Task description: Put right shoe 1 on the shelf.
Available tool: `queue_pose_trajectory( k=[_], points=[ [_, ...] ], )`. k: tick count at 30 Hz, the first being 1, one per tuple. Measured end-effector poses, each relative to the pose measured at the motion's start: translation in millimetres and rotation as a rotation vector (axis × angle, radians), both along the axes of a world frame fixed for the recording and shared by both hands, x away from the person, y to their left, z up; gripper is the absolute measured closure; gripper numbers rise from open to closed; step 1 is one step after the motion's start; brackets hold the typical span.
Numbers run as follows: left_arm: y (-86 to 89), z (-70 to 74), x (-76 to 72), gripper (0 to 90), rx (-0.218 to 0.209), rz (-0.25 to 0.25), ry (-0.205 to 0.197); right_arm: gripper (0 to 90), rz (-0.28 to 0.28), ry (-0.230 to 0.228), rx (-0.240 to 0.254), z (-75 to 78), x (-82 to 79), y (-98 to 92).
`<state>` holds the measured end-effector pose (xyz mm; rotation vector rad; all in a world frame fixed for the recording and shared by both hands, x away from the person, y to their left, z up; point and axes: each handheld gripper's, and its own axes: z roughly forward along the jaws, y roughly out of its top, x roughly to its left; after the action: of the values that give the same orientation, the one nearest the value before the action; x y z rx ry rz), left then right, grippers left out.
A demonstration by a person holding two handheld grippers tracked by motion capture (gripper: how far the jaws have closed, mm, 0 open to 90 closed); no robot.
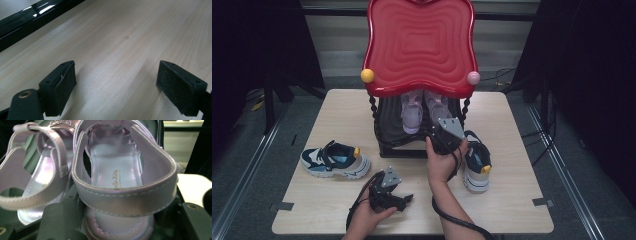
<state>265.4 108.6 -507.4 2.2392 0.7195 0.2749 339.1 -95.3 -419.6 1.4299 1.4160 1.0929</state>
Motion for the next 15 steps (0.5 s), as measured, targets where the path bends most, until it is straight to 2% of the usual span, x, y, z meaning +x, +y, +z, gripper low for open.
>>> queue_pose_trajectory(
  k=[4,15],
  points=[
    [0.0,0.1,0.0,15.5,0.001,-0.003,-0.001,36.8,-0.004,0.012,0.003,0.6,6.4,0.5],
    [-0.1,-0.1,0.0,15.5,-0.001,-0.007,-0.001,36.6,-0.031,0.003,0.039,-2.5,15.6,6.4]
  ],
)
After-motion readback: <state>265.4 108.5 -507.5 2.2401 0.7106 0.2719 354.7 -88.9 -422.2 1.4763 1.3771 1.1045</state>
